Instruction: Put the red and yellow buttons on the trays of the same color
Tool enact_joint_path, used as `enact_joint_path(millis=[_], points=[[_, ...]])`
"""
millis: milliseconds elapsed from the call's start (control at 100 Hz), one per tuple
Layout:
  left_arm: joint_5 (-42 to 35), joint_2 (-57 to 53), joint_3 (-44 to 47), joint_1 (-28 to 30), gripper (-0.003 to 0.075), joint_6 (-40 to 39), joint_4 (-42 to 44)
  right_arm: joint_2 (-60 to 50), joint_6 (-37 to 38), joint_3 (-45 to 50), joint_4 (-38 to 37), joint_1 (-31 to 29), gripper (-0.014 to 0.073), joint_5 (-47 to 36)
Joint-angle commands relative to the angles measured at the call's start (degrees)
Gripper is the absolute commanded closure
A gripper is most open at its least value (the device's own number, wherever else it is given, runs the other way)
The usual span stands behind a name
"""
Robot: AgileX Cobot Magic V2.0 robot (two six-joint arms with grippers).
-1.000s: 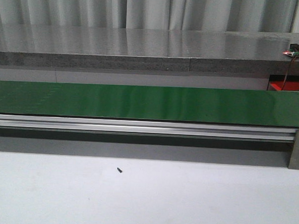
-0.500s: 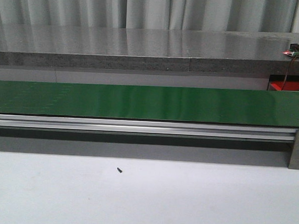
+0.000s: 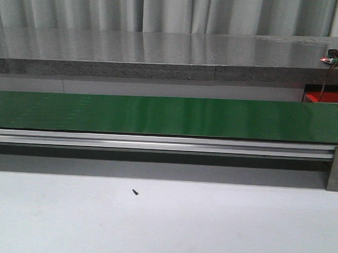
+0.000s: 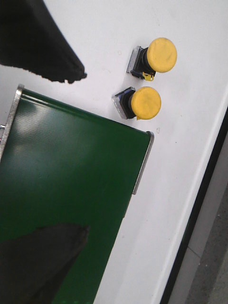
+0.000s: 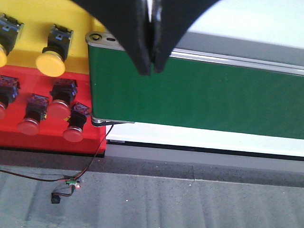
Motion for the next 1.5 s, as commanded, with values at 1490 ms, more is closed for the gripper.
enact_joint_path(millis=[1490], points=[[0.6,33.4,-28.7,0.6,0.0158,-26.7,2.6,0.3,0.0,-0.2,0.5,0.0,0.0717,-6.6]])
